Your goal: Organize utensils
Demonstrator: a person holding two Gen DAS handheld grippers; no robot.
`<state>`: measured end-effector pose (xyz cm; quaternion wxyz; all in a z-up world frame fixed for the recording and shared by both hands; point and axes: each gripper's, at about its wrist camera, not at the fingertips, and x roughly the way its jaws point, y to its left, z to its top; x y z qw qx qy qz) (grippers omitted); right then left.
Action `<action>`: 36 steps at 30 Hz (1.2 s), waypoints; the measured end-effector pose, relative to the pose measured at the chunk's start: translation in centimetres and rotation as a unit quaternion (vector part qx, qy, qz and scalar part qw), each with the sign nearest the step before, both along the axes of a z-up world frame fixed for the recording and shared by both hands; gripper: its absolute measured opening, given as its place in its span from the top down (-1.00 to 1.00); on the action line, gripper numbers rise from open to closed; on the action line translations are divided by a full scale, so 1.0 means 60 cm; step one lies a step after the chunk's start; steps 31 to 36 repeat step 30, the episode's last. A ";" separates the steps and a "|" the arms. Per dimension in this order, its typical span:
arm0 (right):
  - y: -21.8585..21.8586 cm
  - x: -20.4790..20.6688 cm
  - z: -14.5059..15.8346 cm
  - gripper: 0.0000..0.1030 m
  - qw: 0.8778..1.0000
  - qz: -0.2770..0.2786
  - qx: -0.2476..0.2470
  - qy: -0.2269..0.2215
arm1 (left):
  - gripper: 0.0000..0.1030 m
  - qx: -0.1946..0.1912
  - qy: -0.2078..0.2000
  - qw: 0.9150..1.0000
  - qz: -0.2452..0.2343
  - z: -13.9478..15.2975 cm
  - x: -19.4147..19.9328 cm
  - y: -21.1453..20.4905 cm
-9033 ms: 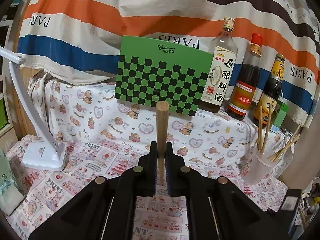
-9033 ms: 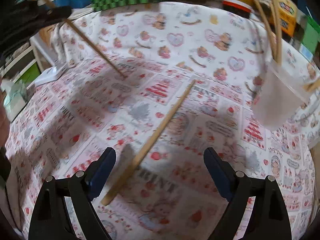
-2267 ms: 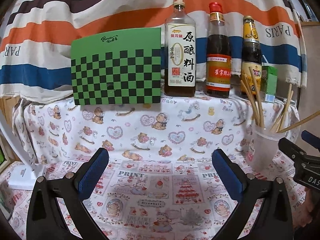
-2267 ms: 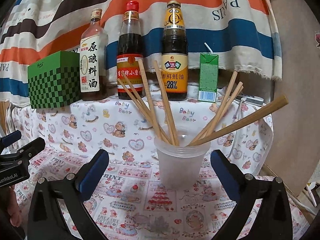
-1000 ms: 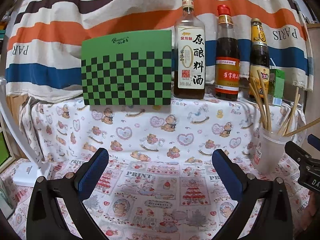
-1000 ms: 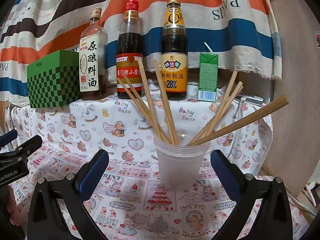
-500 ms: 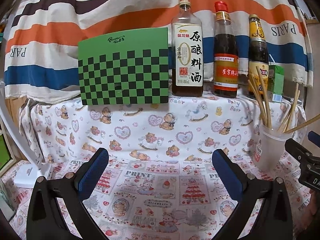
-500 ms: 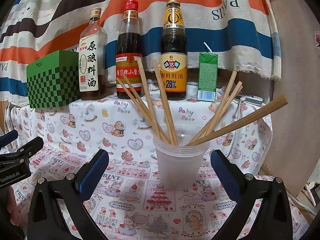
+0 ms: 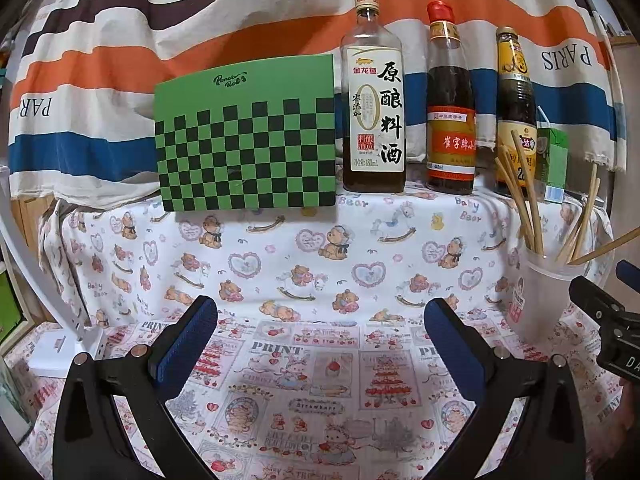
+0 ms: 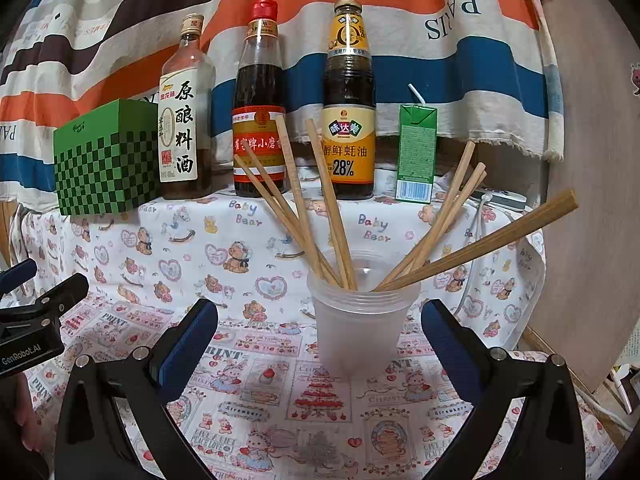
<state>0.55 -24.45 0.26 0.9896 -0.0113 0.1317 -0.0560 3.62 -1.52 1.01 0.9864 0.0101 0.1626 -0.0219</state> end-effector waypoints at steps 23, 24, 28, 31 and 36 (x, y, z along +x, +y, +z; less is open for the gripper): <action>-0.002 -0.004 0.000 -0.99 1.000 -0.010 0.002 -0.004 | -0.99 -0.002 0.004 1.000 0.006 0.000 0.002 0.005; -0.002 -0.003 0.000 -0.99 1.000 -0.010 0.002 -0.002 | -0.99 -0.002 0.006 1.000 0.005 0.000 0.003 0.005; -0.003 -0.003 0.001 -0.99 1.000 -0.010 0.002 -0.002 | -0.99 -0.005 -0.001 1.000 0.004 0.000 -0.001 0.007; -0.003 -0.003 0.001 -0.99 1.000 -0.011 0.002 -0.002 | -0.99 -0.006 -0.001 1.000 0.003 0.001 -0.001 0.007; -0.003 -0.003 0.001 -0.99 1.000 -0.011 0.002 -0.002 | -0.99 -0.006 -0.001 1.000 0.003 0.001 -0.001 0.007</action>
